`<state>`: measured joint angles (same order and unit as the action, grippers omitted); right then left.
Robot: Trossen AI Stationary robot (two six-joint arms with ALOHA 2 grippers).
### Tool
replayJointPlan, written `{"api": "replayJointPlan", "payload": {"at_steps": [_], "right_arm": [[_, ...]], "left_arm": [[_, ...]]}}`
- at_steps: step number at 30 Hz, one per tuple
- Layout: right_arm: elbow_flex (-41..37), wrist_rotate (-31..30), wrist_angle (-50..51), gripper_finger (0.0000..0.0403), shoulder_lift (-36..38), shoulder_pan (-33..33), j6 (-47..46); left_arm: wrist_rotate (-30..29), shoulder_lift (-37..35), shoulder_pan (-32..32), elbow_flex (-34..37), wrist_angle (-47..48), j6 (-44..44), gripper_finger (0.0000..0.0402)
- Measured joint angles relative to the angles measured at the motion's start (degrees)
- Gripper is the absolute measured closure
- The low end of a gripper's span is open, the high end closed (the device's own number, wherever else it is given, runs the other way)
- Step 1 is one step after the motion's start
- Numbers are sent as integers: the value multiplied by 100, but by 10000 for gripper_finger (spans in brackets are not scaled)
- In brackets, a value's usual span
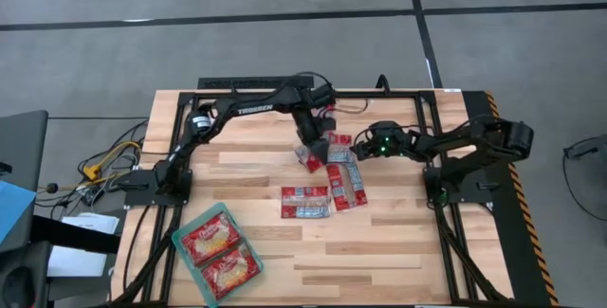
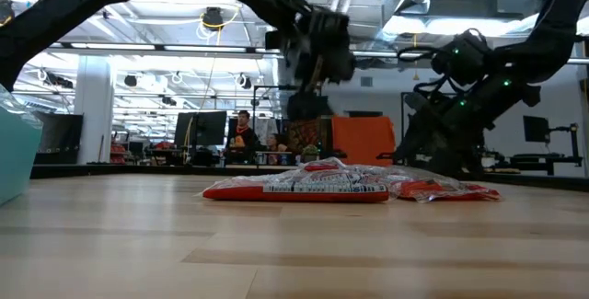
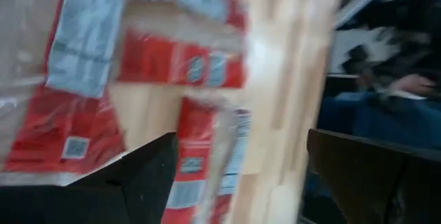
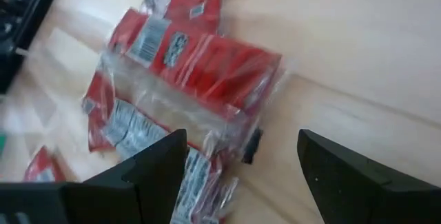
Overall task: Sort popcorn bags into baskets
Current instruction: Put the red popcorn bag into the green bin
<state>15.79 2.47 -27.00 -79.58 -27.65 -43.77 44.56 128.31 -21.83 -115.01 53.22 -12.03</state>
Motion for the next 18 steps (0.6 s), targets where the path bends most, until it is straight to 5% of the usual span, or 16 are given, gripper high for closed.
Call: {"api": "replayJointPlan", "payload": {"at_steps": [7, 14, 18], "right_arm": [[0, 88, 5, 101, 3, -73, -108], [0, 88, -33, 101, 5, -101, -188], [0, 147, -41, 101, 5, -101, -188]], "left_arm": [[855, -695, -4, -9, -1196, -151, 95], [899, -1445, -50, 5, 1170, 1917, 95], [1434, -2162, -28, 1008, 615, 1823, 95]]}}
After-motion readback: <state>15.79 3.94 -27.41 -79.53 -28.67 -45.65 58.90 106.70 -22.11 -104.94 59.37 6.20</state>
